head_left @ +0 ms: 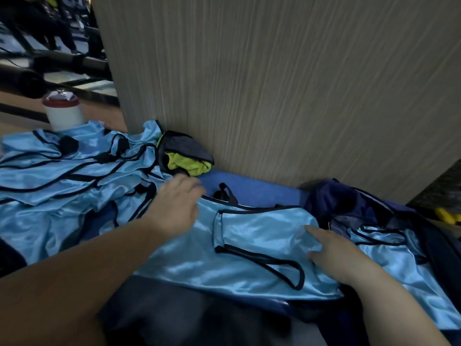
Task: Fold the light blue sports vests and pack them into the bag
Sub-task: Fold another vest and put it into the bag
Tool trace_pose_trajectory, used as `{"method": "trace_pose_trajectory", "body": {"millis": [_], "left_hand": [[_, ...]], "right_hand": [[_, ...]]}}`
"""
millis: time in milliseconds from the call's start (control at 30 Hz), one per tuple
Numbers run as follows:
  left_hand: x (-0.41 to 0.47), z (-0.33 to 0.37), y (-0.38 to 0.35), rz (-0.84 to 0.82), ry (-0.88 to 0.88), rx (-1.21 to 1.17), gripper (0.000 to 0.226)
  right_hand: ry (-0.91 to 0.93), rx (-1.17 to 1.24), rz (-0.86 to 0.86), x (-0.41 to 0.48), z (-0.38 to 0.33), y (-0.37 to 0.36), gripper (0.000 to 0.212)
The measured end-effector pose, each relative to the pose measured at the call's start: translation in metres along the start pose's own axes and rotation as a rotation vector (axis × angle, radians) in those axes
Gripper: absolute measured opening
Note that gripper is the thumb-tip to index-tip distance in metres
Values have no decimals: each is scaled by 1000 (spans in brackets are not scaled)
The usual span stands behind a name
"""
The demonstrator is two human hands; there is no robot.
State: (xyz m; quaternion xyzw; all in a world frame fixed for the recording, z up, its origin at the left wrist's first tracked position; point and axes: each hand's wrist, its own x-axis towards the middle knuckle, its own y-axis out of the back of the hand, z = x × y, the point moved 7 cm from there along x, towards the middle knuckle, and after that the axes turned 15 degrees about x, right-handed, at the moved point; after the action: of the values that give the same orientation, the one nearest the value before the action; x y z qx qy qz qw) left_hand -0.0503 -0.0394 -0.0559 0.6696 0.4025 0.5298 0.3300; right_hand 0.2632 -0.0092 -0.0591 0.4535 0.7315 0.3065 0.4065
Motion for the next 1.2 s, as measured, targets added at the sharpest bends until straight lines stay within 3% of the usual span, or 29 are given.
{"method": "trace_pose_trajectory", "body": {"millis": [67, 100, 200, 267, 400, 633, 767, 833, 900, 1000, 1067, 1200], "left_hand": [[-5, 28, -6, -78, -85, -166, 44], [-9, 38, -13, -192, -78, -241, 46], [-24, 59, -41, -430, -118, -238, 87], [-25, 66, -49, -502, -139, -208, 97], [-26, 68, -50, -586, -163, -186, 96], [-17, 37, -50, -532, 108, -125, 73], [-18, 39, -59, -631, 70, -146, 76], [-16, 49, -57, -562, 52, -157, 69], [-12, 64, -39, -342, 6, -199, 60], [-8, 82, -10, -83, -4, -280, 49], [-5, 91, -8, -172, 43, -330, 51], [-5, 101, -21, -285, 48, -335, 53]], "right_hand": [[-17, 71, 8, 2, 1, 0, 57], [-30, 129, 23, 2, 2, 0, 56], [-31, 299, 130, 0, 2, 5, 66], [-60, 390, 222, -1, 5, 7, 72], [-112, 423, 289, 3, 10, 5, 33], [-37, 453, 373, 3, 15, 23, 15], [4, 654, 364, -4, 23, 39, 11], [21, 830, 280, -8, 22, 39, 20], [-9, 903, 226, -9, 24, 37, 26], [-45, 785, 267, -8, 27, 38, 19], [-64, 558, 285, -4, 29, 39, 15], [-131, 315, 232, -4, 29, 29, 38]]}}
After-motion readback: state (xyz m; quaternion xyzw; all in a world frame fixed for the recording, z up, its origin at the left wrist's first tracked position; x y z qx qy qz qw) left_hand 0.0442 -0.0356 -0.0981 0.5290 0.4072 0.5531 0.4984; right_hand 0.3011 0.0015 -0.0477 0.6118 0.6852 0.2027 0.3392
